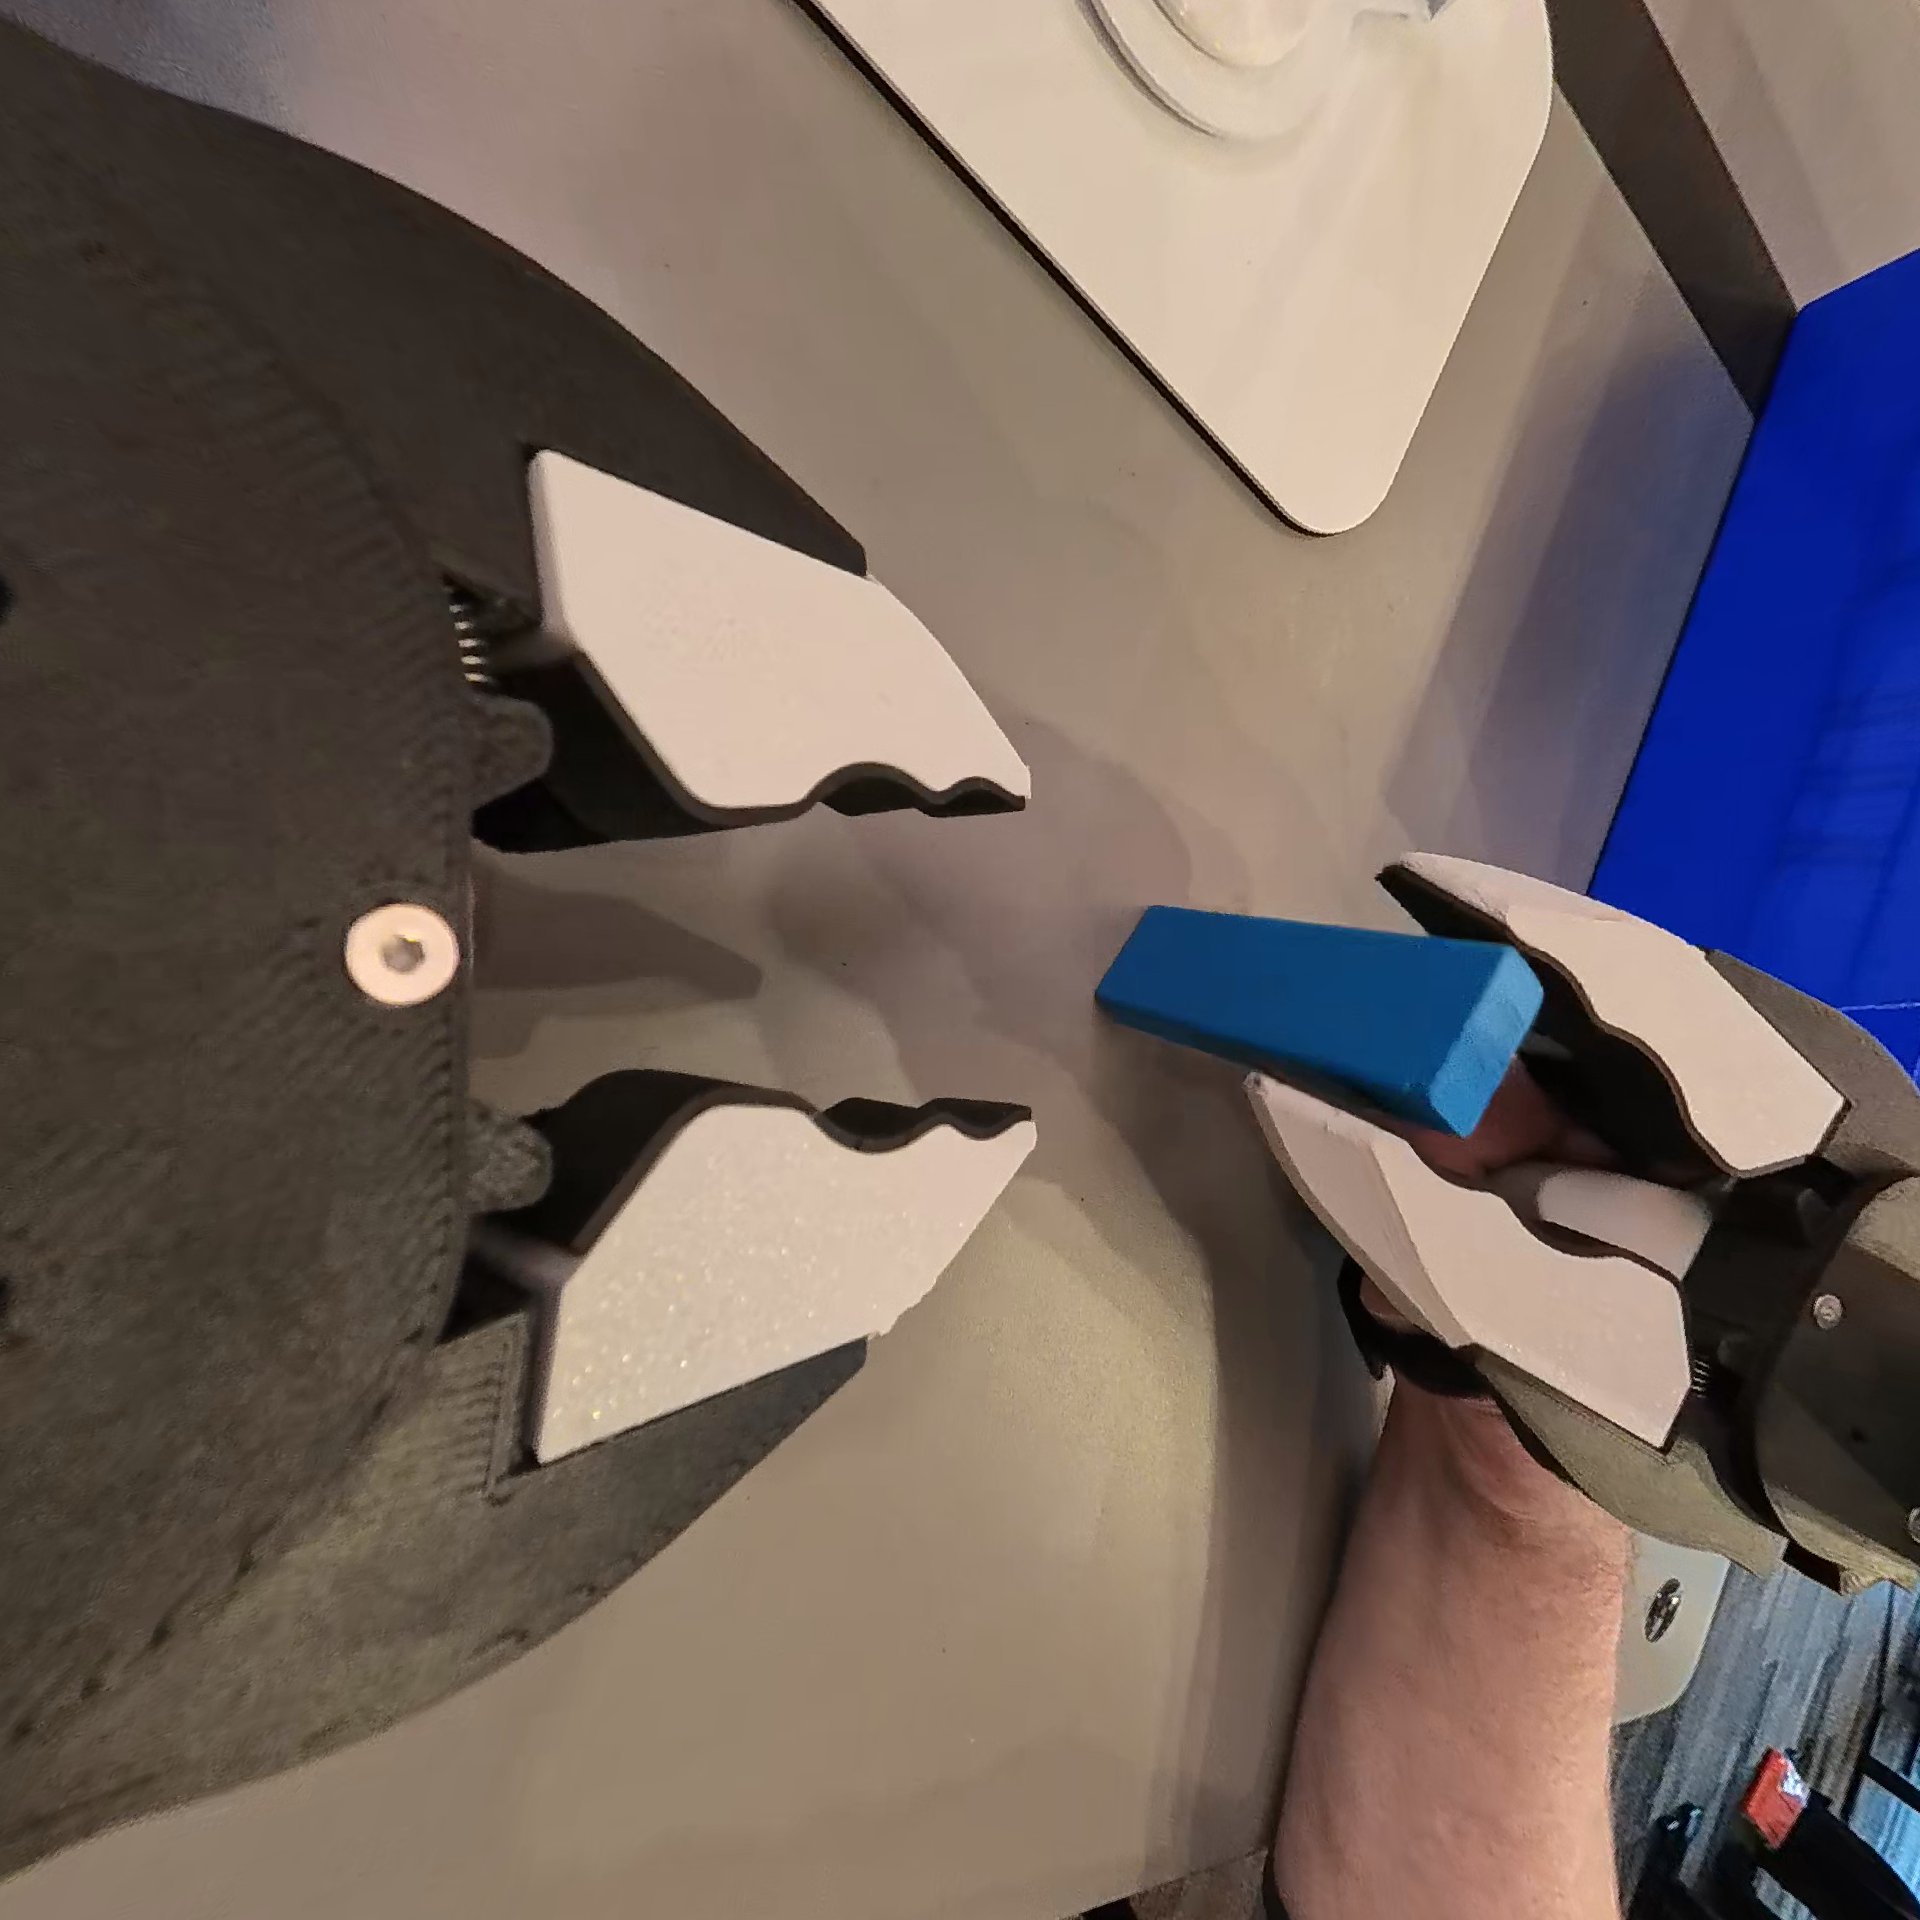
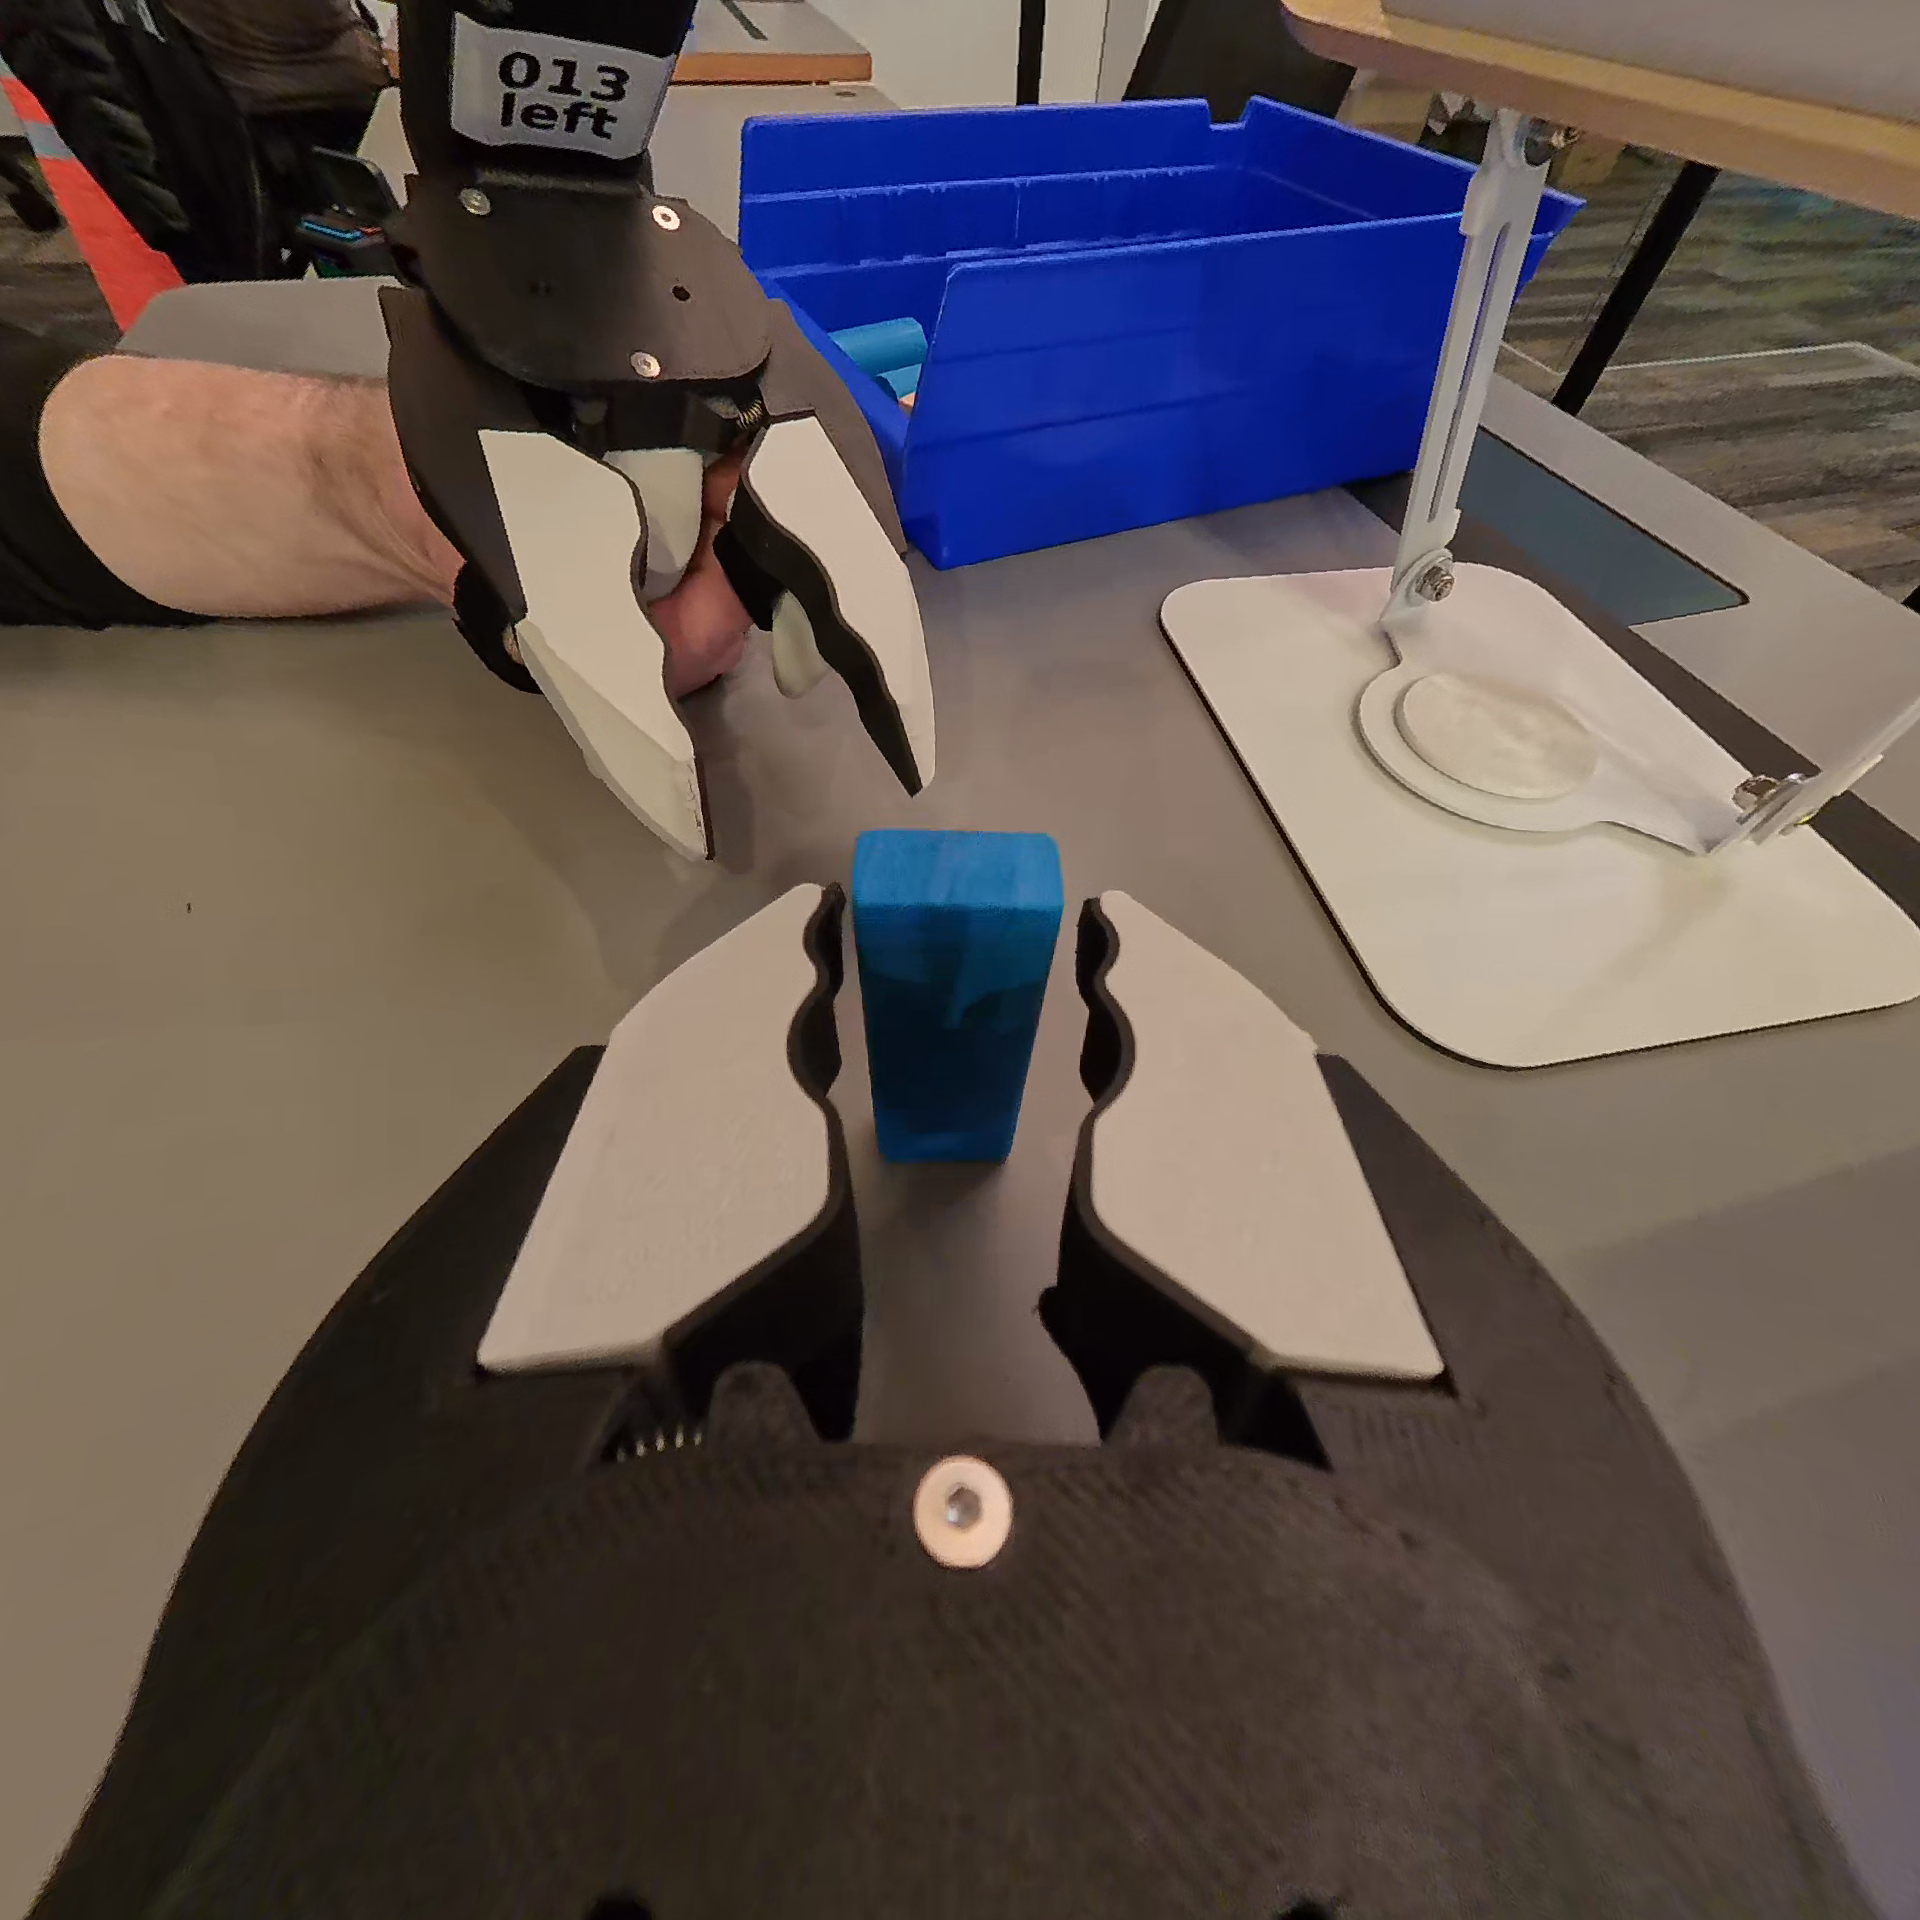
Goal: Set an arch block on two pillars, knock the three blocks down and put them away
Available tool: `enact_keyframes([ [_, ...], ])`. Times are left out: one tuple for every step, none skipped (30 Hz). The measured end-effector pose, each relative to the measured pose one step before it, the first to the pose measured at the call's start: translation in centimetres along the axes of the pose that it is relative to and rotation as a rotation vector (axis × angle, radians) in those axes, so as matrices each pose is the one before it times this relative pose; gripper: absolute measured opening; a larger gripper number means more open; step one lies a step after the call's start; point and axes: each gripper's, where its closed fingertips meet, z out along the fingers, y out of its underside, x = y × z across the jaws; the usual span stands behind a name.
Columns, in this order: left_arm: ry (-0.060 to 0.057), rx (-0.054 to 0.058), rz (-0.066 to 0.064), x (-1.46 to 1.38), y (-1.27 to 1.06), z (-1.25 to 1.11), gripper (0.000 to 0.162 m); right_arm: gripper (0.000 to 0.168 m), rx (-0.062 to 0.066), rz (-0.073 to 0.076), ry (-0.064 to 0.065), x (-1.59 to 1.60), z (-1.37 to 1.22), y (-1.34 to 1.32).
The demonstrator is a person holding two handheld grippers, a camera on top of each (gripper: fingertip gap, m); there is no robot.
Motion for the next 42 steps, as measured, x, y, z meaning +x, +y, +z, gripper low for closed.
enact_keyframes([
  [0.0001, -0.0015, 0.0010, 0.010, 0.019, 0.016, 0.052, 0.041, -0.0027, -0.0008, -0.0060, -0.082, 0.016, 0.043],
  [-0.0004, -0.0014, 0.0006, -0.007, 0.016, 0.015, 0.052, 0.040, 0.0019, -0.0025, -0.0015, -0.043, 0.016, 0.005],
  [0.0004, -0.0006, 0.0009, 0.002, 0.006, 0.020, 0.053, 0.040, -0.0020, 0.0010, 0.0015, 0.023, 0.034, 0.040],
  [0.0005, -0.0004, 0.0001, -0.004, 0.010, 0.007, 0.053, 0.043, -0.0040, 0.0027, -0.0026, -0.032, 0.034, 0.050],
  [0.0000, 0.0000, -0.0011, -0.013, -0.005, 0.002, 0.053, 0.045, 0.0018, 0.0000, -0.0025, -0.032, -0.004, -0.038],
  [0.0010, 0.0034, 0.0000, 0.009, -0.040, -0.025, 0.054, 0.049, 0.0080, -0.0020, -0.0009, -0.010, -0.063, -0.112],
  [0.0037, 0.0112, 0.0056, 0.095, -0.114, -0.136, 0.055, 0.054, 0.0053, 0.0019, -0.0010, 0.012, -0.102, -0.121],
  [0.0029, 0.0215, 0.0171, 0.204, -0.257, -0.313, 0.054, 0.059, 0.0043, 0.0036, -0.0050, -0.019, -0.112, -0.171],
  [0.0077, 0.0277, 0.0331, 0.464, -0.494, -0.596, 0.053, 0.061, 0.0062, -0.0010, -0.0018, -0.017, -0.176, -0.212],
  [0.0050, 0.0149, 0.0378, 0.483, -0.658, -0.908, 0.053, 0.062, 0.0078, -0.0049, -0.0001, 0.000, -0.220, -0.248],
  [-0.0494, -0.0040, 0.0153, -0.523, -0.698, -1.266, 0.054, 0.063, 0.0085, -0.0049, -0.0013, -0.024, -0.229, -0.275],
  [-0.0814, 0.0022, -0.0040, -1.310, -0.817, -1.613, 0.056, 0.064, 0.0094, -0.0038, 0.0047, 0.066, -0.248, -0.300],
  [-0.0797, 0.0121, -0.0120, -1.648, -0.846, -1.800, 0.056, 0.064, 0.0078, -0.0038, 0.0046, 0.067, -0.223, -0.273],
  [-0.0985, -0.0003, -0.0251, -2.308, -0.564, -1.795, 0.056, 0.064, 0.0076, -0.0040, 0.0073, 0.095, -0.201, -0.239],
  [-0.1279, -0.0239, -0.0399, -3.088, -0.148, -1.595, 0.054, 0.064, 0.0083, -0.0020, 0.0063, 0.099, -0.164, -0.216],
  [-0.1262, -0.0339, -0.0440, -3.360, 0.066, -1.178, 0.053, 0.064, 0.0065, 0.0008, 0.0040, 0.088, -0.111, -0.149],
  [-0.0871, -0.0451, -0.0441, -2.947, 0.238, -0.574, 0.053, 0.063, 0.0004, 0.0010, 0.0038, 0.085, -0.063, -0.046],
  [-0.0516, -0.0612, -0.0602, -2.449, 0.419, -0.030, 0.057, 0.063, -0.0030, 0.0000, 0.0077, 0.131, -0.053, 0.009],
  [-0.0278, -0.0650, -0.0788, -2.000, 0.395, 0.415, 0.060, 0.063, -0.0002, -0.0007, 0.0059, 0.092, -0.027, -0.010],
  [0.0031, -0.0499, -0.0707, -1.377, 0.137, 0.828, 0.061, 0.062, -0.0005, 0.0005, 0.0027, 0.042, -0.006, -0.003],
  [0.0068, -0.0376, -0.0638, -1.167, 0.001, 1.151, 0.062, 0.062, -0.0022, -0.0002, 0.0024, 0.013, 0.022, 0.015],
  [-0.0069, -0.0514, -0.0614, -1.229, 0.217, 1.373, 0.066, 0.062, -0.0004, -0.0030, 0.0029, -0.002, 0.037, 0.000],
  [-0.0199, -0.0612, -0.0464, -1.202, 0.305, 1.452, 0.076, 0.062, 0.0005, -0.0038, 0.0002, -0.062, 0.037, -0.003],
  [-0.0260, -0.0501, -0.0299, -1.070, 0.214, 1.396, 0.082, 0.061, -0.0008, -0.0034, 0.0017, -0.035, 0.037, 0.012],
  [-0.0413, -0.0497, -0.0214, -1.200, 0.245, 1.276, 0.083, 0.060, -0.0031, -0.0024, 0.0011, -0.031, 0.055, 0.054],
  [-0.0331, -0.0421, -0.0158, -0.894, 0.209, 1.180, 0.086, 0.060, -0.0036, -0.0025, -0.0021, -0.072, 0.071, 0.054],
  [-0.0153, -0.0368, -0.0171, -0.522, 0.221, 1.084, 0.088, 0.060, -0.0040, -0.0041, 0.0000, -0.053, 0.046, 0.053],
  [0.0019, -0.0392, -0.0202, -0.178, 0.329, 0.982, 0.090, 0.060, -0.0029, -0.0048, 0.0030, -0.007, 0.029, 0.025],
  [0.0064, -0.0385, -0.0131, 0.043, 0.361, 0.870, 0.089, 0.060, -0.0021, -0.0023, 0.0018, -0.009, 0.029, -0.002],
  [-0.0222, -0.0295, 0.0036, -0.260, 0.243, 0.706, 0.089, 0.060, 0.0002, 0.0004, -0.0005, -0.027, 0.011, -0.039],
  [-0.0180, -0.0227, 0.0054, -0.184, 0.169, 0.571, 0.088, 0.059, 0.0033, 0.0000, -0.0010, -0.039, 0.001, -0.080],
  [-0.0009, -0.0227, -0.0010, 0.050, 0.215, 0.451, 0.085, 0.059, 0.0020, -0.0012, -0.0002, -0.040, -0.008, -0.065],
  [-0.0259, 0.0096, 0.0173, -0.177, -0.232, 0.050, 0.078, 0.058, 0.0008, -0.0025, 0.0012, -0.002, -0.020, -0.059],
  [0.0128, -0.0081, 0.0133, 0.359, -0.007, 0.044, 0.067, 0.058, 0.0004, -0.0024, 0.0033, 0.024, -0.039, -0.038],
  [0.0120, 0.0001, 0.0114, 0.276, -0.065, -0.009, 0.056, 0.058, 0.0000, -0.0011, 0.0035, 0.048, -0.035, -0.042],
  [0.0079, -0.0079, 0.0148, 0.113, 0.037, -0.008, 0.040, 0.058, -0.0002, -0.0005, 0.0025, 0.049, -0.042, -0.026],
  [-0.0075, -0.0022, 0.0132, -0.201, 0.005, 0.013, 0.039, 0.058, 0.0004, -0.0003, 0.0025, 0.049, -0.047, -0.029],
  [0.0053, 0.0018, 0.0083, -0.051, -0.010, 0.002, 0.038, 0.058, 0.0015, 0.0000, 0.0029, 0.051, -0.039, -0.045],
  [0.0064, 0.0034, 0.0030, -0.090, -0.010, -0.025, 0.038, 0.058, 0.0016, -0.0003, 0.0018, 0.029, -0.048, -0.044],
  [-0.0030, 0.0089, 0.0050, -0.226, -0.016, -0.067, 0.038, 0.058, 0.0010, -0.0007, 0.0015, 0.021, -0.049, -0.059],
  [-0.0089, 0.0146, 0.0034, -0.326, -0.009, -0.086, 0.037, 0.058, 0.0015, -0.0013, 0.0036, 0.051, -0.043, -0.056],
  [-0.0035, 0.0252, 0.0066, -0.247, -0.079, -0.160, 0.037, 0.058, 0.0014, -0.0009, 0.0034, 0.047, -0.056, -0.061],
])
